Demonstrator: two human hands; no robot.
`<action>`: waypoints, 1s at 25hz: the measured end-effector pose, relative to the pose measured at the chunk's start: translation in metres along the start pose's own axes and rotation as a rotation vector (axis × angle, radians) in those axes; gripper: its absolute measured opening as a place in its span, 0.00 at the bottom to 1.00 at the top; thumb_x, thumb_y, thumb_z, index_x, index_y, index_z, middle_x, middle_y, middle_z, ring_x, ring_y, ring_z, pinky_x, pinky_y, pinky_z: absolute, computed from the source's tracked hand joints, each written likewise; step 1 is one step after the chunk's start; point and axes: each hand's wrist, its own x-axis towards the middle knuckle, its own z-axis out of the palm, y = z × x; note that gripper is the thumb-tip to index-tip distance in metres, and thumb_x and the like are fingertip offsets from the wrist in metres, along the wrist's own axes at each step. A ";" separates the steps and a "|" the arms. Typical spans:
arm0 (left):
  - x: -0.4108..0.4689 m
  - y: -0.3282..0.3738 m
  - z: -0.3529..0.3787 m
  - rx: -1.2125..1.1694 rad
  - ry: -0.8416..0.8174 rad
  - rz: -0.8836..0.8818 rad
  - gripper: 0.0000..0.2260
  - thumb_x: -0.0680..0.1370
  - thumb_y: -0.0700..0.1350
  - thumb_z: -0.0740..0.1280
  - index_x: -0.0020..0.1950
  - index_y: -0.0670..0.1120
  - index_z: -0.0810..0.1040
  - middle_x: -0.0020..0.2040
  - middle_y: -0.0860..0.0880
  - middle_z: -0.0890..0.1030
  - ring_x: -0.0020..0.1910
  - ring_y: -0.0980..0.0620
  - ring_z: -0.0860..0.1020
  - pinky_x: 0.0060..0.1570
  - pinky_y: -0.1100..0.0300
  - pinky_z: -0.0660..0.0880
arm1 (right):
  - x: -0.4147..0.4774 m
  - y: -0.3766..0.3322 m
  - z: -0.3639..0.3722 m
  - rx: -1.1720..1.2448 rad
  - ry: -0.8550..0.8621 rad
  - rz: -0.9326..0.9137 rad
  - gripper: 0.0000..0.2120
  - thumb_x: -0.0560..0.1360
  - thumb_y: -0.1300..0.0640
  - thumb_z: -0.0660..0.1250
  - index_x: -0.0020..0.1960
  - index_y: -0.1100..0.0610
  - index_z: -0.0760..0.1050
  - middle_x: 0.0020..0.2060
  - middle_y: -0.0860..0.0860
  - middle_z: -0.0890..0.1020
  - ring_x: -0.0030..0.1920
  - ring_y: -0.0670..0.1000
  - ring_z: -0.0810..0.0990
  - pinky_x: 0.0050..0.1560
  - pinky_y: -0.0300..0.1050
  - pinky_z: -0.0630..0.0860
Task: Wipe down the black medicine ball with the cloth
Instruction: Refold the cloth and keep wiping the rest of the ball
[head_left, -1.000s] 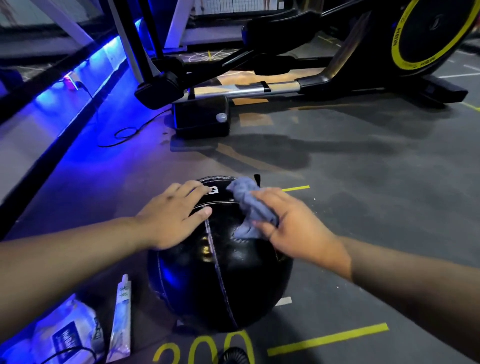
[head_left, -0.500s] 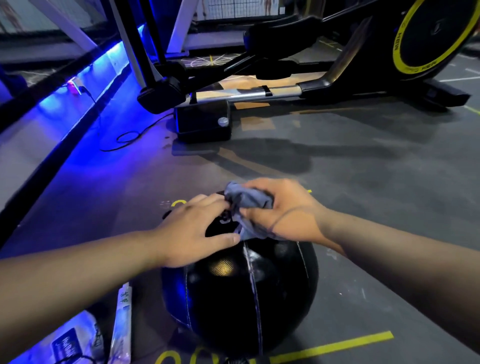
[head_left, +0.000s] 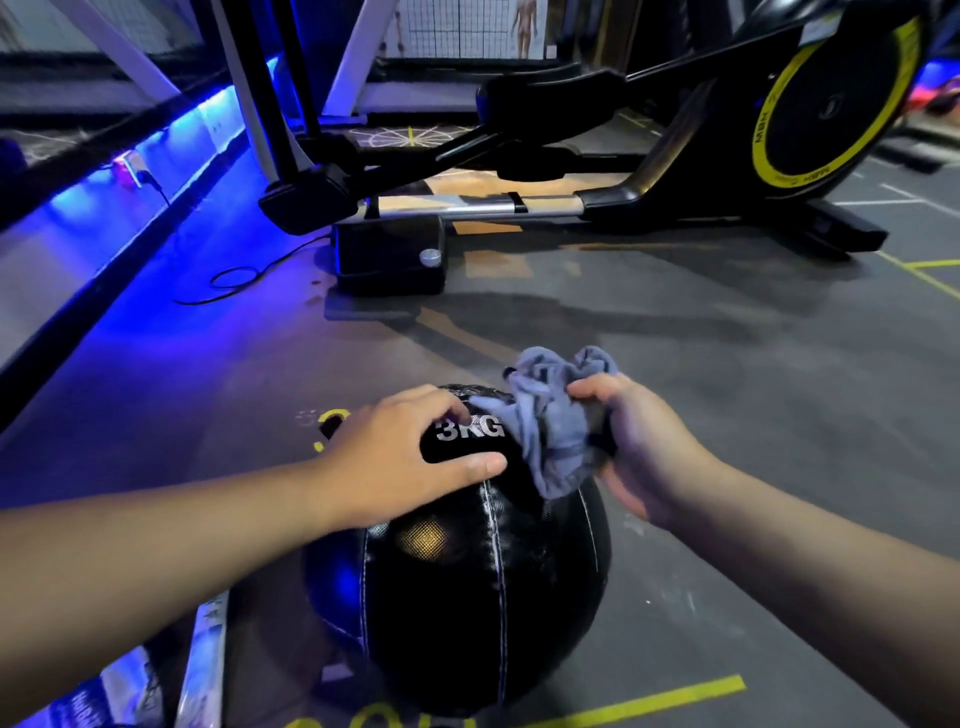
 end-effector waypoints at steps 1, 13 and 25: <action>0.000 0.005 0.002 -0.013 0.014 -0.004 0.24 0.61 0.77 0.60 0.45 0.61 0.74 0.44 0.60 0.77 0.46 0.62 0.76 0.48 0.57 0.73 | -0.001 0.003 0.009 0.000 -0.012 -0.028 0.11 0.76 0.67 0.60 0.56 0.60 0.75 0.43 0.59 0.84 0.41 0.56 0.84 0.41 0.46 0.81; 0.035 -0.021 -0.051 -0.297 0.604 -0.286 0.08 0.75 0.43 0.72 0.39 0.44 0.74 0.33 0.47 0.76 0.30 0.56 0.68 0.30 0.68 0.64 | 0.028 -0.021 0.044 -0.134 -0.028 -0.167 0.12 0.75 0.69 0.66 0.39 0.54 0.73 0.32 0.51 0.82 0.31 0.50 0.81 0.35 0.46 0.77; 0.024 -0.047 -0.057 0.161 0.135 -0.012 0.17 0.68 0.50 0.71 0.57 0.53 0.79 0.55 0.53 0.77 0.54 0.53 0.76 0.57 0.60 0.72 | 0.023 -0.030 0.005 -1.168 -0.181 0.114 0.05 0.69 0.57 0.70 0.43 0.53 0.75 0.29 0.50 0.78 0.30 0.50 0.75 0.33 0.41 0.66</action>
